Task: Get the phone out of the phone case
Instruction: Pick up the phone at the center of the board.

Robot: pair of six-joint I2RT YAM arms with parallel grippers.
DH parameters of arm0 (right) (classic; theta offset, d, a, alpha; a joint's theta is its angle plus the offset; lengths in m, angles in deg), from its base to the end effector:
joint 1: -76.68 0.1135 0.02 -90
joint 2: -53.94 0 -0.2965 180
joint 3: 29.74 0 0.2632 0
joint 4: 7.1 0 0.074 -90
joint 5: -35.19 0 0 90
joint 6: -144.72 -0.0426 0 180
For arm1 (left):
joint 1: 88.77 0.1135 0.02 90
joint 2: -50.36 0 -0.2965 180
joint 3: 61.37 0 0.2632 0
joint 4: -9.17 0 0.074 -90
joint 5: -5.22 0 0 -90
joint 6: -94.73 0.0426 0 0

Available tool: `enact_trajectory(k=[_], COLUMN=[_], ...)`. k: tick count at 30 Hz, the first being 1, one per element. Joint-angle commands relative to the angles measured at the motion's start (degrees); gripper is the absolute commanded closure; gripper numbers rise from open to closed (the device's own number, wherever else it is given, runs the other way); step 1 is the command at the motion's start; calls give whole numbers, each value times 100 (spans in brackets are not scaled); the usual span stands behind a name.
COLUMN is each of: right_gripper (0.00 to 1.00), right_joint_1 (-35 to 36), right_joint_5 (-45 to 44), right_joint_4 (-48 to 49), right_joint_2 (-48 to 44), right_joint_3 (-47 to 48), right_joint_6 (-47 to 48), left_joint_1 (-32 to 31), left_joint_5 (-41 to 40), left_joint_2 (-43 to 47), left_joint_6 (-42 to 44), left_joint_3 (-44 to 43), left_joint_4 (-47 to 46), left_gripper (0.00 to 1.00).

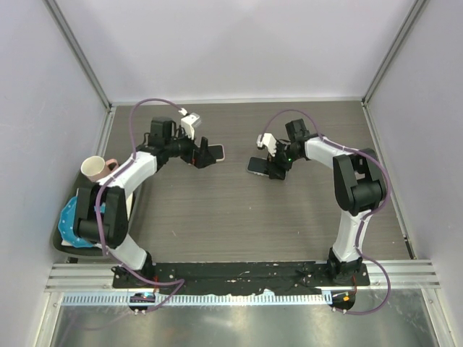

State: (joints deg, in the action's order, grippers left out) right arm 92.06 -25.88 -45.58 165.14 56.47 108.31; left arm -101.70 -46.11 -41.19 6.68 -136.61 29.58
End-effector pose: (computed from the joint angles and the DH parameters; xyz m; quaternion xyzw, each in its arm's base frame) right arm 0.3951 0.1301 0.1792 -0.5809 0.7444 0.1570 0.2895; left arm 0.3514 -0.1080 0.2718 0.2564 0.8171 -0.3351 0.3928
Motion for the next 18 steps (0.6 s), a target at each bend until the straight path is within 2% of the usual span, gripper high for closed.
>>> enact_trajectory(k=[1, 18], right_gripper=[59, 60], right_joint_1=[80, 106], right_joint_5=[807, 1089], right_joint_4=[-168, -10], right_joint_2=[-265, -388], right_joint_3=[-123, -264], right_joint_6=[-462, -999], left_joint_1=[-174, -649], left_joint_5=[140, 184], left_joint_2=[-214, -1146], left_joint_6=[-169, -687], left_joint_3=[-254, -790], left_joint_4=[-467, -573], left_gripper=[0, 0])
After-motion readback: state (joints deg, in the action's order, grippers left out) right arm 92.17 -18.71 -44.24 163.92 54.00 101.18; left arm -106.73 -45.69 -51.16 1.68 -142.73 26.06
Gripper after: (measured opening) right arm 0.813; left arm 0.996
